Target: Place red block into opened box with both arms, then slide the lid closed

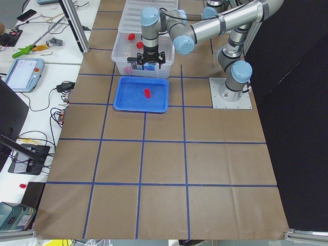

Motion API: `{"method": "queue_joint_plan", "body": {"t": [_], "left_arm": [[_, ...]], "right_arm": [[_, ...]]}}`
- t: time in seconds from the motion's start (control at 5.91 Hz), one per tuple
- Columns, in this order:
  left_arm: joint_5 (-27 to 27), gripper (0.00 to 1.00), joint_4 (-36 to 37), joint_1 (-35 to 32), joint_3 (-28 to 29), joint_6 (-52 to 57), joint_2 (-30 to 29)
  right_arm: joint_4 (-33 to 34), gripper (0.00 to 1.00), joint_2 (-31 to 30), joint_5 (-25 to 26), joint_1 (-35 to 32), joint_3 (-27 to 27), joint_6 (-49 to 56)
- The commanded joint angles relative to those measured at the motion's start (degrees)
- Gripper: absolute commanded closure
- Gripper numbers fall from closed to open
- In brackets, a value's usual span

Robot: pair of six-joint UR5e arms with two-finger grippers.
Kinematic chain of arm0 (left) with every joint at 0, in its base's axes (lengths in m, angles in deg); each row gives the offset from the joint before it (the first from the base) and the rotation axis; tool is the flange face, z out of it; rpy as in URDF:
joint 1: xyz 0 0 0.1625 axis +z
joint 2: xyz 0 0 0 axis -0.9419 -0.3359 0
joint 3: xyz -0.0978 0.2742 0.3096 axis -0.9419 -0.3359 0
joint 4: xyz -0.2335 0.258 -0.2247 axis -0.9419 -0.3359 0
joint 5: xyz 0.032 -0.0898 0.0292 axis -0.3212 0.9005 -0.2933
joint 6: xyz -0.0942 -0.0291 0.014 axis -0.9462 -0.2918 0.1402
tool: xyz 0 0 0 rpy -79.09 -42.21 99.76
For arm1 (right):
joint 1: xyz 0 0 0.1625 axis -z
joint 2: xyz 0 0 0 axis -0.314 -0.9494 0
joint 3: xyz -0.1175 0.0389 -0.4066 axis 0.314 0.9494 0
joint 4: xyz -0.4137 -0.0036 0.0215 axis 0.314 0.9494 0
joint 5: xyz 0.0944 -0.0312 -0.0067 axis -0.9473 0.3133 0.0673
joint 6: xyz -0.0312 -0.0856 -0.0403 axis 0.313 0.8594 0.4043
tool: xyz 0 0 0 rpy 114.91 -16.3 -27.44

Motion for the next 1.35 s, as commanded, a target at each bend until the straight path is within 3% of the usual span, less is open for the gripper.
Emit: {"method": "queue_joint_plan", "body": {"t": [0.0, 0.17, 0.51, 0.85, 1.02, 1.18], "left_arm": [[0.38, 0.04, 6.15, 0.78, -2.12, 1.05, -6.26], [0.47, 0.03, 8.61, 0.78, -2.04, 1.22, -10.04], [0.47, 0.03, 11.71, 0.69, -2.48, 0.18, -14.55], [0.47, 0.03, 13.11, 0.51, -2.48, -2.73, -16.92], [0.47, 0.03, 14.16, -0.01, -2.56, -3.77, -18.07], [0.56, 0.04, 14.78, -0.54, -3.0, -3.96, -18.43]], "right_arm": [[-0.85, 0.0, -1.04, 0.4, 0.48, 0.26, -0.81], [-1.72, 0.0, -2.71, 0.66, -0.21, 0.95, -4.64], [-10.39, 0.0, -5.53, 0.14, -5.98, 5.59, -12.1], [-21.55, 0.0, -5.45, -0.73, -16.42, 14.89, -25.26], [-25.25, 0.0, -5.45, -4.13, -22.22, 17.81, -32.38], [-27.38, 0.0, -4.93, -4.43, -28.8, 20.45, -40.55]]}}
